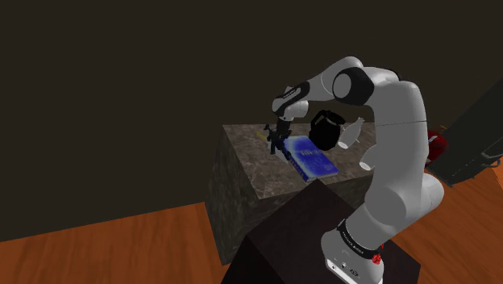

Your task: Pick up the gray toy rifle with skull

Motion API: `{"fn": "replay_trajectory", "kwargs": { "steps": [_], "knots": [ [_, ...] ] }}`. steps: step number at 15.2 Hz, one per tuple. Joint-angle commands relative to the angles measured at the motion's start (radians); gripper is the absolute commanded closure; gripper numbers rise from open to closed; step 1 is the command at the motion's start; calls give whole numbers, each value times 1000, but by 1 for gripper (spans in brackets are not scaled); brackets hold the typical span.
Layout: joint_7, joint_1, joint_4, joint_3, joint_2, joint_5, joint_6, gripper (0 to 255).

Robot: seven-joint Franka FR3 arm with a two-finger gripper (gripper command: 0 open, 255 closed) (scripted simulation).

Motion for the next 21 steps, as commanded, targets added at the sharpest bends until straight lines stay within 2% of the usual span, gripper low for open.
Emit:
{"fn": "replay_trajectory", "kwargs": {
  "steps": [1, 21],
  "knots": [
    [0, 0, 0, 0, 1, 0, 0, 255],
    [11, 19, -21, -24, -151, -27, -130, 255]
  ]
}}
